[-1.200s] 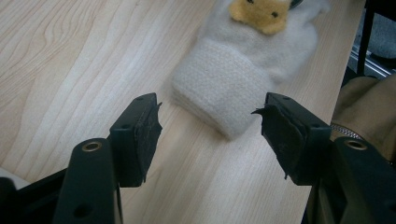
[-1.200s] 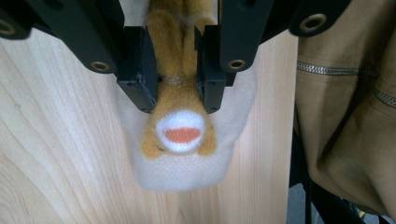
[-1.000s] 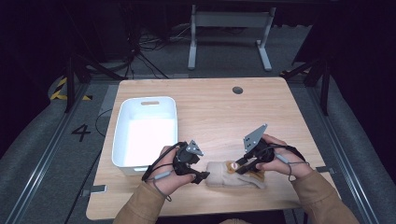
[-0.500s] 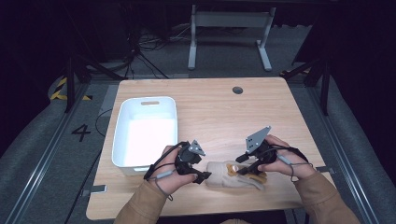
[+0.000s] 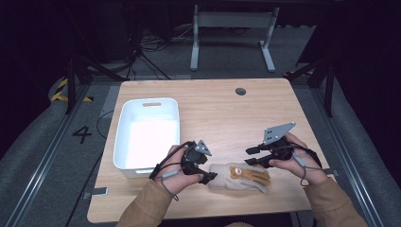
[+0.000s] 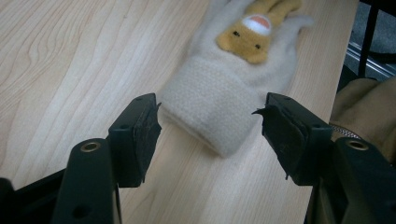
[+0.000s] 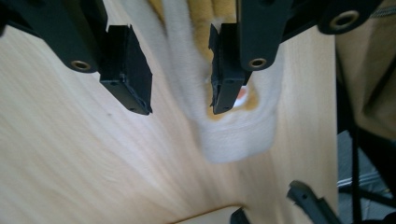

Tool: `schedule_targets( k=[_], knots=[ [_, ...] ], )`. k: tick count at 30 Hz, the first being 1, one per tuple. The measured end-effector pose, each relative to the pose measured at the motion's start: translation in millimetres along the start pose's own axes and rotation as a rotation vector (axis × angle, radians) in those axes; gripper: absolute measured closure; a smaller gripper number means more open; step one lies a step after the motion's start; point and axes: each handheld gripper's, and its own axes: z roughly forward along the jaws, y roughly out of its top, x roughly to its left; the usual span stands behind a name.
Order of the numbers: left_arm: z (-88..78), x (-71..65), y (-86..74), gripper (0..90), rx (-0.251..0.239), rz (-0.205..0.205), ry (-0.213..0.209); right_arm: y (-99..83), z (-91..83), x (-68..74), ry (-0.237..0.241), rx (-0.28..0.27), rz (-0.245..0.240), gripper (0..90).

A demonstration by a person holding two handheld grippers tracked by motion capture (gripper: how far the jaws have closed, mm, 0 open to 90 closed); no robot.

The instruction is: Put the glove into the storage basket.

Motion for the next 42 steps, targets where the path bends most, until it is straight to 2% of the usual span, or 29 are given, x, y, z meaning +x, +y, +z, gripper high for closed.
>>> schedule_targets(
  k=[6, 8, 13, 15, 17, 19, 22, 24, 26, 30, 31, 33, 36, 42],
  knots=[
    [3.4, -0.6, 6.4, 36.8, 0.003, 0.018, -0.006, -8.4, -13.1, -4.9, -0.063, -0.060, 0.075, 58.8],
    [4.9, -1.0, 8.1, 36.7, 0.004, 0.022, -0.009, -11.7, -17.6, -6.8, -0.093, -0.074, 0.115, 58.3],
    [7.5, -1.1, 11.7, 36.6, 0.007, 0.030, -0.016, -21.3, -24.9, -13.7, -0.155, -0.090, 0.151, 54.2],
    [8.6, -1.1, 12.8, 36.6, 0.011, 0.034, -0.024, -25.8, -27.6, -15.8, -0.162, -0.089, 0.183, 54.6],
    [9.4, -1.1, 14.2, 36.7, 0.016, 0.041, -0.028, -28.4, -30.3, -17.1, -0.180, -0.091, 0.178, 54.5],
    [10.1, -1.0, 16.8, 36.8, 0.014, 0.047, -0.034, -32.2, -34.1, -17.6, -0.168, -0.091, 0.212, 55.4],
    [12.2, -0.5, 19.9, 36.8, 0.015, 0.055, -0.037, -37.1, -38.1, -17.5, -0.191, -0.093, 0.216, 55.4],
    [13.7, -0.6, 21.3, 36.8, 0.017, 0.060, -0.041, -40.8, -40.9, -17.9, -0.202, -0.095, 0.250, 55.0],
    [14.2, -0.7, 22.9, 36.8, 0.015, 0.065, -0.044, -44.9, -43.1, -18.9, -0.182, -0.101, 0.293, 56.8],
    [15.1, -1.4, 25.3, 36.8, 0.014, 0.070, -0.049, -53.2, -48.7, -22.1, -0.265, -0.038, 0.341, 50.3],
    [15.6, -1.4, 25.3, 36.8, 0.015, 0.071, -0.046, -55.4, -49.6, -23.5, -0.275, -0.035, 0.358, 48.5],
    [16.0, -0.8, 25.0, 36.8, 0.019, 0.072, -0.045, -59.9, -50.6, -27.9, -0.305, -0.049, 0.348, 45.6],
    [16.2, -1.5, 23.9, 36.8, 0.018, 0.068, -0.042, -66.6, -51.5, -34.6, -0.352, -0.046, 0.367, 42.9],
    [17.6, -1.0, 21.4, 36.8, 0.016, 0.066, -0.033, -75.1, -48.2, -44.7, -0.374, -0.059, 0.402, 31.7]
  ],
)
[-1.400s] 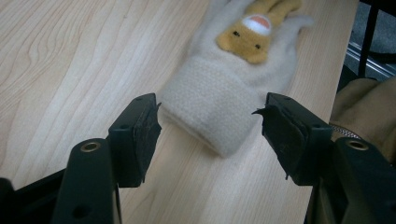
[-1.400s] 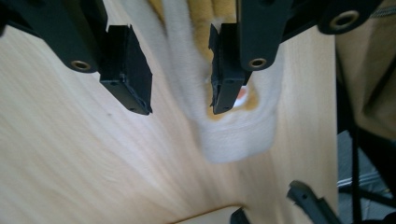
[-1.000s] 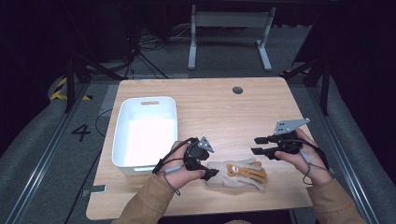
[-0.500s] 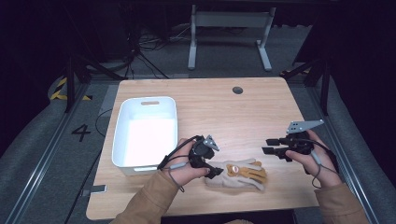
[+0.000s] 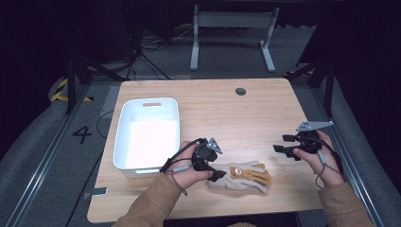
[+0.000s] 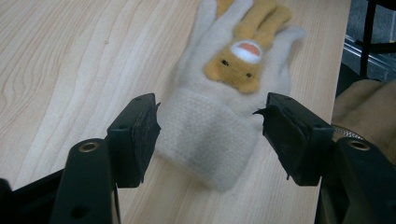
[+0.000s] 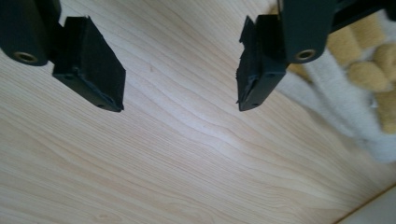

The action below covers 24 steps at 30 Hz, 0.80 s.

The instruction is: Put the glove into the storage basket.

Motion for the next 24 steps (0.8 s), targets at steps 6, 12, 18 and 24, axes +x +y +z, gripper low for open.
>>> schedule_targets(
  k=[6, 12, 18, 24],
  knots=[
    [2.3, -0.7, -2.0, 36.2, -0.013, 0.007, 0.007, -5.1, 5.6, -9.1, -0.050, 0.021, 0.029, 30.9],
    [9.4, 0.0, -4.2, 33.9, -0.004, 0.013, -0.016, -7.9, 10.0, -14.2, -0.047, 0.039, 0.041, 31.1],
    [18.0, 3.0, -6.0, 32.2, -0.012, 0.031, -0.046, -11.8, 12.2, -18.5, -0.045, 0.052, 0.057, 31.2],
    [27.2, 2.4, -7.1, 29.6, -0.032, 0.094, -0.091, -12.9, 14.2, -19.0, -0.032, 0.057, 0.065, 31.6]
  ],
)
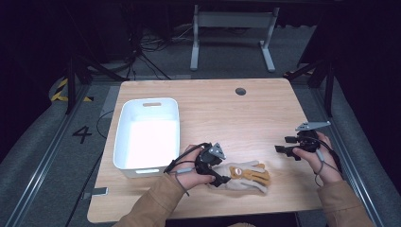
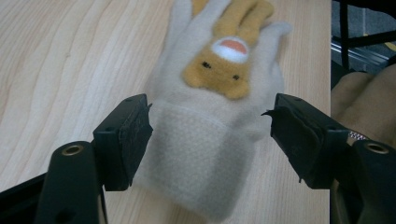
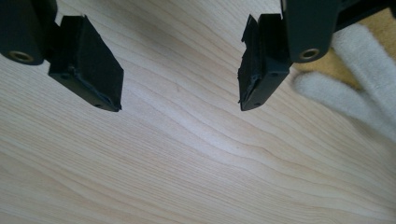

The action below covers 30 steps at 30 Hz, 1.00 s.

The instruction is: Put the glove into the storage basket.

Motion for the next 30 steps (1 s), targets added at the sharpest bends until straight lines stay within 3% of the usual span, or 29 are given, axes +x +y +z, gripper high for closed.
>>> schedule_targets(
  k=[4, 8, 16, 19, 21, 30],
  knots=[
    [6.6, 0.2, -1.2, 27.5, -0.023, 0.052, -0.003, 0.8, 0.0, 1.5, 0.009, -0.008, -0.004, 31.5],
    [14.8, 0.1, -0.8, 25.8, 0.004, 0.066, 0.003, 0.6, 0.6, 1.5, 0.013, -0.008, -0.005, 30.1],
    [28.6, -1.3, 0.3, 20.1, 0.014, 0.093, 0.020, 0.1, 2.1, 2.8, 0.022, -0.011, -0.006, 28.3],
    [34.1, -3.9, -0.1, 15.9, 0.024, 0.109, 0.009, -0.4, 2.6, 3.6, 0.020, -0.012, -0.007, 27.7],
    [37.4, -4.7, 0.2, 15.9, 0.027, 0.127, 0.016, -0.6, 2.5, 3.9, 0.023, -0.013, -0.010, 27.7],
    [47.3, -4.6, -0.8, 15.0, 0.039, 0.139, 0.016, -0.3, 2.6, 5.6, 0.035, -0.022, -0.002, 26.6]
  ],
)
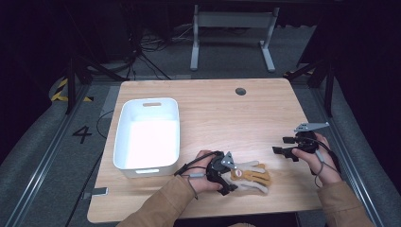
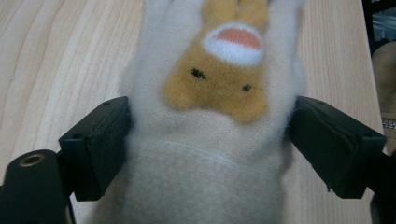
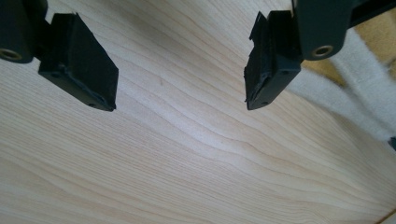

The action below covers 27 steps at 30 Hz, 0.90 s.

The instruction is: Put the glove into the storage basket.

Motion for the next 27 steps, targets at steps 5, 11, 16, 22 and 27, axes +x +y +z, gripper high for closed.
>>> schedule_targets(
  k=[5, 11, 16, 22, 27],
  knots=[
    [6.4, -1.1, 1.0, 13.5, 0.009, 0.005, 0.004, 0.2, 0.9, 0.8, 0.000, 0.000, -0.002, 25.8],
    [17.1, -3.6, 1.8, 12.5, 0.031, 0.036, 0.026, -0.5, 1.9, 0.0, 0.004, 0.003, 0.001, 25.8],
    [20.7, -5.6, 2.3, 10.7, 0.047, 0.031, 0.024, -0.3, 0.8, 0.1, 0.007, -0.003, 0.000, 25.8],
    [24.7, -5.5, 2.7, 6.8, 0.031, 0.039, 0.017, -0.9, 1.5, -0.5, 0.012, -0.001, 0.005, 25.9],
    [28.0, -7.1, 3.7, 0.7, 0.032, 0.041, 0.020, -2.4, 5.2, 0.2, 0.027, 0.012, 0.009, 26.1]
  ],
)
